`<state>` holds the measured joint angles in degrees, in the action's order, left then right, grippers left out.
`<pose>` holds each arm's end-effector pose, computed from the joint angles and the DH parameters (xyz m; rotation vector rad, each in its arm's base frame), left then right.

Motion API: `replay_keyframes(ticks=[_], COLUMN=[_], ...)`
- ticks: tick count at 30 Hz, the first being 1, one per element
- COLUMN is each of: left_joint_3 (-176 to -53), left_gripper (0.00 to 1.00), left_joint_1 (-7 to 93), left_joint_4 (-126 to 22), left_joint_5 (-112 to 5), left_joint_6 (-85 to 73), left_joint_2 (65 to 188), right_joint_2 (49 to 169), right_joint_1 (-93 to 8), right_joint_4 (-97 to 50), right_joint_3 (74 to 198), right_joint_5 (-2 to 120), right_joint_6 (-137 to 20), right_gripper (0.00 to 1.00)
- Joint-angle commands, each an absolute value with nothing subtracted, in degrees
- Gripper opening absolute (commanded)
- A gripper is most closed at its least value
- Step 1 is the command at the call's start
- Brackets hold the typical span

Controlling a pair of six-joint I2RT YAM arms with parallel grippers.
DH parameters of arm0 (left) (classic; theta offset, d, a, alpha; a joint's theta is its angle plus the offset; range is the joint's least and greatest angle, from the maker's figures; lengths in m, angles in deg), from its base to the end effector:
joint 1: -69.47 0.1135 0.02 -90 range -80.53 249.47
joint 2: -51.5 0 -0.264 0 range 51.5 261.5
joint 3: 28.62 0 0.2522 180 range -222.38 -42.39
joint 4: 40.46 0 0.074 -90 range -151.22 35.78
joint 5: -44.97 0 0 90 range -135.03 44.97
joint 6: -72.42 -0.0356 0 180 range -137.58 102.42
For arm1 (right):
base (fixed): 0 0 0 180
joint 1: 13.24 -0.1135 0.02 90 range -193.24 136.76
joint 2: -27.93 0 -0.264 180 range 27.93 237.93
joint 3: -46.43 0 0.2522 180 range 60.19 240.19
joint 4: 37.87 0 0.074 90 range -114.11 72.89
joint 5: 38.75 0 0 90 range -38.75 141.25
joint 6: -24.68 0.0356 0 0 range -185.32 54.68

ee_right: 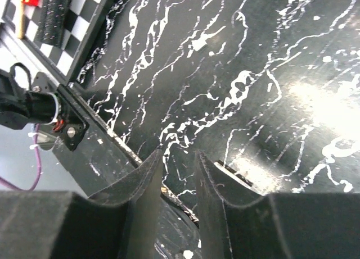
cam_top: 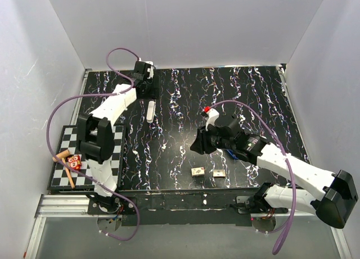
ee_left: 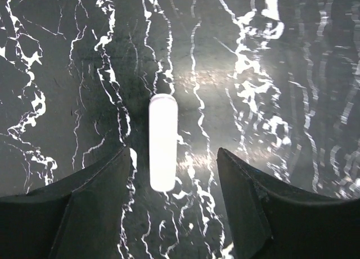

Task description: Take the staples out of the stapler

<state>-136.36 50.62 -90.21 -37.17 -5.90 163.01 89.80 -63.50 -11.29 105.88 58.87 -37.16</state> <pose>0.4117 -0.1354 0.2547 0.0995 2.4910 -0.0511 0.1518 0.1899 0.2827 -0.5110 2.1625 0.9414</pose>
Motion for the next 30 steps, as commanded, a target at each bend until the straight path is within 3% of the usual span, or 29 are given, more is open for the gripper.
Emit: replay_keyframes(ticks=[1,7,14,23,30], left_joint_3=[-131.7,-122.2,-113.1,-107.5,-100.2], left_gripper=[0.64,0.67,0.68,0.7,0.71], left_joint_1=[50.8,50.6,49.1,47.0,44.9], left_joint_4=[-89.2,-84.4,-83.9,-86.4,-83.2], left_joint_5=[-44.0,-54.4,-61.3,-64.1,-68.5], left_joint_6=[-3.8,-1.4,-1.8,-2.9,-4.1], left_joint_2=[153.6,143.5,133.3,123.6,120.6], right_joint_2=[88.0,88.5,88.3,91.0,95.2], right_joint_1=[-63.5,-63.3,-60.6,-45.1,-43.0], right_joint_4=[-3.8,4.2,12.7,19.3,21.0], right_joint_3=[111.3,115.6,118.1,119.3,119.9], right_joint_5=[51.8,45.5,38.3,42.3,39.3], right_joint_6=[-39.3,-41.1,-41.9,-42.0,-44.5], right_gripper=[0.4,0.5,0.68,0.7,0.71])
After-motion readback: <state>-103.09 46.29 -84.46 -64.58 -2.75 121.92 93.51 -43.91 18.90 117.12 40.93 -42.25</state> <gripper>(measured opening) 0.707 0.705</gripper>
